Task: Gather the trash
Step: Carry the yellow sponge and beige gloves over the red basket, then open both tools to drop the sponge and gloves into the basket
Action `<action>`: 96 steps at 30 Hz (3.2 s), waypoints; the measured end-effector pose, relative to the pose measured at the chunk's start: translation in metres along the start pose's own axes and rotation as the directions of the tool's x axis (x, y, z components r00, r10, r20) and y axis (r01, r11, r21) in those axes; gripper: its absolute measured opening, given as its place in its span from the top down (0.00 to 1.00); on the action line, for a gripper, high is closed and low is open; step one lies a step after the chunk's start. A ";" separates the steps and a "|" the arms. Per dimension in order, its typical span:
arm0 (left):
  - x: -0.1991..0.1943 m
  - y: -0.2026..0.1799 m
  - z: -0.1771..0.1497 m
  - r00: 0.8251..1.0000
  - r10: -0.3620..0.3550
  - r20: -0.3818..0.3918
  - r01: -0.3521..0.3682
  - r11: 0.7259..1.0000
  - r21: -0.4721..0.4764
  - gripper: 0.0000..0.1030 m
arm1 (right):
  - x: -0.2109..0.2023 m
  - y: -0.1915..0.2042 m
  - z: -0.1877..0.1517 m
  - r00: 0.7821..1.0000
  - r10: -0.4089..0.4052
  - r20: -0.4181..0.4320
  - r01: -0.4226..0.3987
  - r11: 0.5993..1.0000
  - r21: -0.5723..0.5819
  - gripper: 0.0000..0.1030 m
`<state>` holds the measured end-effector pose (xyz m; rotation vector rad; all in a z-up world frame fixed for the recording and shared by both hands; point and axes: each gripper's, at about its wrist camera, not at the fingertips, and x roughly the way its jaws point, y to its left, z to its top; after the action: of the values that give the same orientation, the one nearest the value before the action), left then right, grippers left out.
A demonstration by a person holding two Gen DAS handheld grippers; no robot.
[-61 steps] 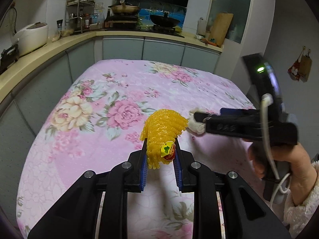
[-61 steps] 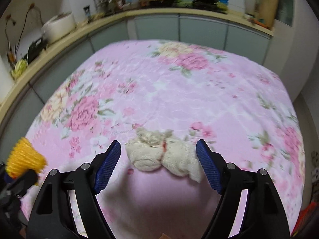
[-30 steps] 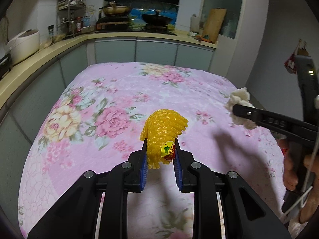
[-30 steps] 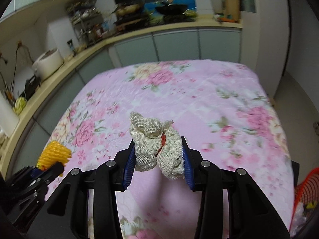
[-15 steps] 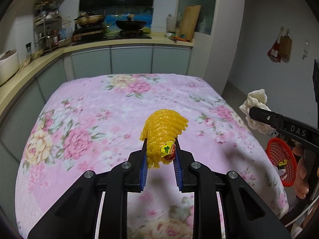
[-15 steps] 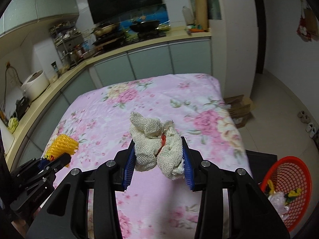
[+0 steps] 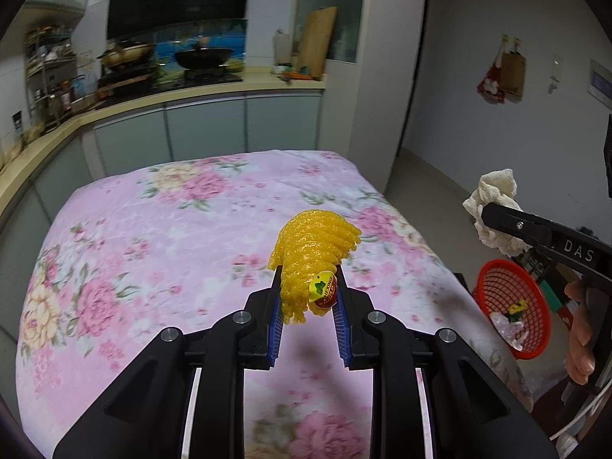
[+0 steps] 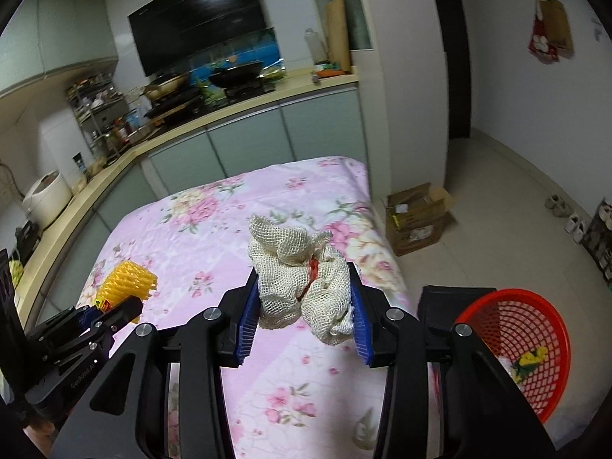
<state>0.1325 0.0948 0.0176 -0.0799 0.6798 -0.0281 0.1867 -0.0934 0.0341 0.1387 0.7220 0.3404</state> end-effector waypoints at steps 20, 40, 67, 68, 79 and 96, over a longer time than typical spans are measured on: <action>0.032 -0.104 0.011 0.979 -0.195 -0.056 0.202 0.965 0.165 0.78 | -0.036 -0.088 -0.011 0.984 -0.172 0.039 0.163 0.973 0.165 0.61; 0.085 -0.206 -0.004 0.909 -0.344 -0.236 0.401 0.877 0.264 0.77 | -0.057 -0.166 -0.041 0.949 -0.315 -0.030 0.310 0.907 0.286 0.60; 0.131 -0.278 -0.039 0.870 -0.343 -0.355 0.455 0.835 0.309 0.34 | -0.045 -0.217 -0.068 0.951 -0.273 -0.144 0.308 0.851 0.426 0.36; 0.131 -0.278 -0.039 0.871 -0.344 -0.351 0.454 0.835 0.310 0.33 | -0.046 -0.217 -0.068 0.951 -0.273 -0.143 0.308 0.849 0.429 0.35; 0.121 -0.256 -0.022 0.880 -0.368 -0.300 0.446 0.856 0.260 0.24 | -0.059 -0.221 -0.073 0.950 -0.288 -0.123 0.312 0.839 0.446 0.33; 0.069 -0.167 -0.015 0.980 -0.148 -0.131 0.172 0.965 0.200 0.20 | -0.069 -0.169 -0.083 0.958 -0.285 -0.044 0.283 0.900 0.330 0.12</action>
<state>0.1767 -0.0760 -0.0234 0.0712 0.7811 -0.2617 0.1267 -0.2753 -0.0255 0.3513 0.7788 -0.0661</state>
